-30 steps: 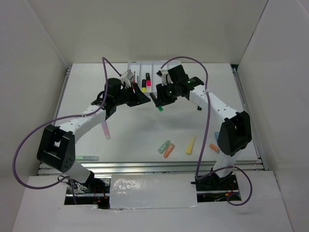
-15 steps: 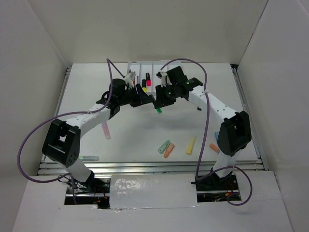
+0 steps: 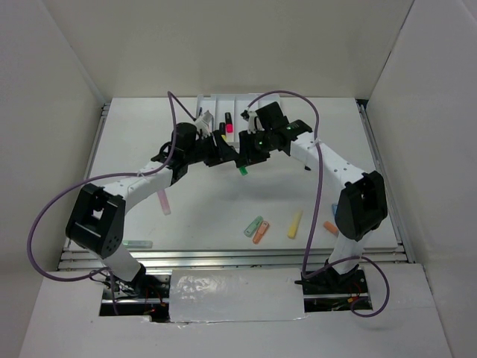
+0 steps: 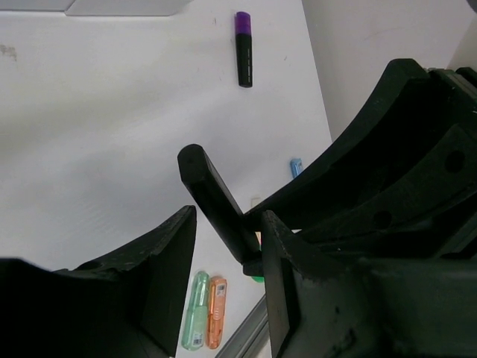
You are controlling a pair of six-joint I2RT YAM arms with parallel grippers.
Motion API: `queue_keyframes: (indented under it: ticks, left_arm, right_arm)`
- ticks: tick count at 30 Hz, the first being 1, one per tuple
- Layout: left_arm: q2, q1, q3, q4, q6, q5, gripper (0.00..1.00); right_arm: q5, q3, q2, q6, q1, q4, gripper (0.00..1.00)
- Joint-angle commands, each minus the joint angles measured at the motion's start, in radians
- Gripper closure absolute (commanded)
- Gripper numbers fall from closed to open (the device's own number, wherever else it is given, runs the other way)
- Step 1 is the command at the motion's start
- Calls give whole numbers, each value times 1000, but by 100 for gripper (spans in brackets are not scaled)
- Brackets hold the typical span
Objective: Sort the stationery into containers
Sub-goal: Pick up the pen from the center of the board, then place the pen in the storage box.
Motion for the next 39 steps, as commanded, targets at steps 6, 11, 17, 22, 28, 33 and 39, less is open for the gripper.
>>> queue_keyframes:
  ticks: [6, 11, 17, 22, 28, 33, 39]
  left_arm:
    - [26, -35, -17, 68, -31, 26, 62]
    - [35, -32, 2, 69, -30, 34, 85]
    - [41, -13, 52, 2, 33, 13, 100]
    - [58, 48, 132, -131, 156, -38, 100]
    - [149, 116, 310, -274, 309, -118, 100]
    - [334, 155, 588, -380, 421, -184, 100]
    - [569, 195, 905, -472, 496, -225, 100]
  right_arm:
    - [-43, 61, -5, 24, 15, 45, 100]
    - [-64, 27, -22, 12, 12, 57, 100]
    - [-84, 13, -43, -11, -6, 45, 58]
    - [-102, -70, -98, -30, -83, 54, 42]
    - [-96, -142, -169, -60, -216, 51, 38]
    - [-107, -195, -193, -63, -307, 60, 38]
    - [-133, -237, -209, -59, -390, 74, 38]
